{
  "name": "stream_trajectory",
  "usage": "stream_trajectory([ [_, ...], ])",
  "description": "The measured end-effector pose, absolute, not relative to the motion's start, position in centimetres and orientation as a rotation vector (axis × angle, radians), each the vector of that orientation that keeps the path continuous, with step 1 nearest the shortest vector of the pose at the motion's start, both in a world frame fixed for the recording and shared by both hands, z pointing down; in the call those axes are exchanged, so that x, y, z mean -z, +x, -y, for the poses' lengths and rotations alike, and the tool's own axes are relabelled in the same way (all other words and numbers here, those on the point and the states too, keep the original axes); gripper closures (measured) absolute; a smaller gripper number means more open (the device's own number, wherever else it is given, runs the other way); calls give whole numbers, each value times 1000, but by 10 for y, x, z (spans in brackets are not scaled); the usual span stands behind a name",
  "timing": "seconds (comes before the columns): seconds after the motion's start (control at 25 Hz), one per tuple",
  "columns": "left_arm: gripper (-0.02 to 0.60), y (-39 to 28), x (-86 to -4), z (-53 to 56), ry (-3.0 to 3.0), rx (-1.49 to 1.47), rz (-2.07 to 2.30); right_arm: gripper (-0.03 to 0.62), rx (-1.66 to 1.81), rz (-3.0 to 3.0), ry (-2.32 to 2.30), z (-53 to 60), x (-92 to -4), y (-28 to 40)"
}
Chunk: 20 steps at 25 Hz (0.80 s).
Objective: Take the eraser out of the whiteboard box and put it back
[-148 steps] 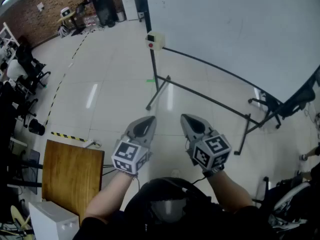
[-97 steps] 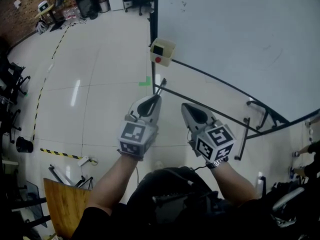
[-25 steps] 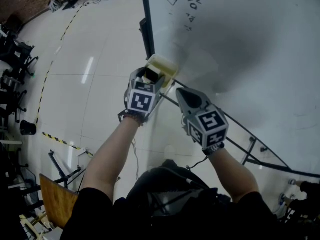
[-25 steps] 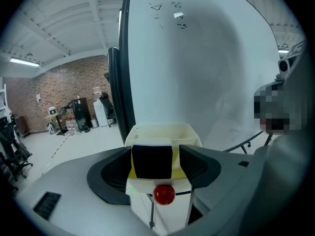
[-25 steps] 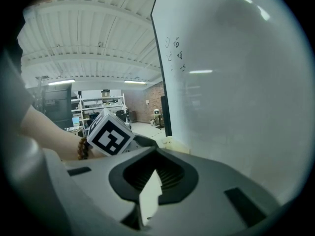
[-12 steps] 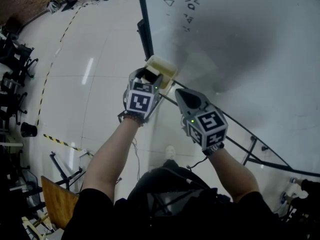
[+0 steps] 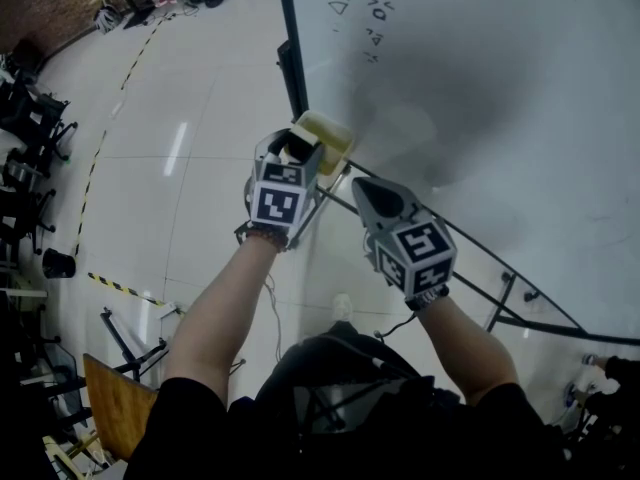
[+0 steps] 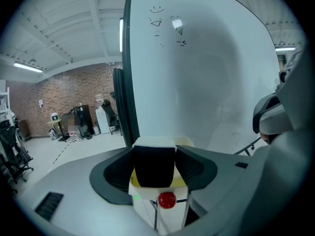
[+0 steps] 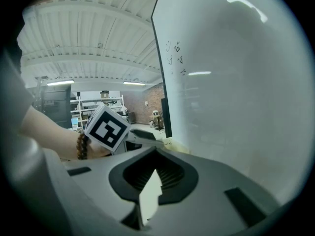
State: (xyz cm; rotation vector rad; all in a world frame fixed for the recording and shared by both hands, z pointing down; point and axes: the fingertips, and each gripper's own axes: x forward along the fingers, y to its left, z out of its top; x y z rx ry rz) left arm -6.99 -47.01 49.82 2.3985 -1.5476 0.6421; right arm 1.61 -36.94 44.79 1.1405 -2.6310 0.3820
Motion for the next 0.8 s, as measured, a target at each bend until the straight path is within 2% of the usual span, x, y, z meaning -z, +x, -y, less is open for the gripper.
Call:
stream_trajectory([
  [0.8,339,-79,-422,404,2524,-460,1562,568,-290,2632,1277,298,-410,9],
])
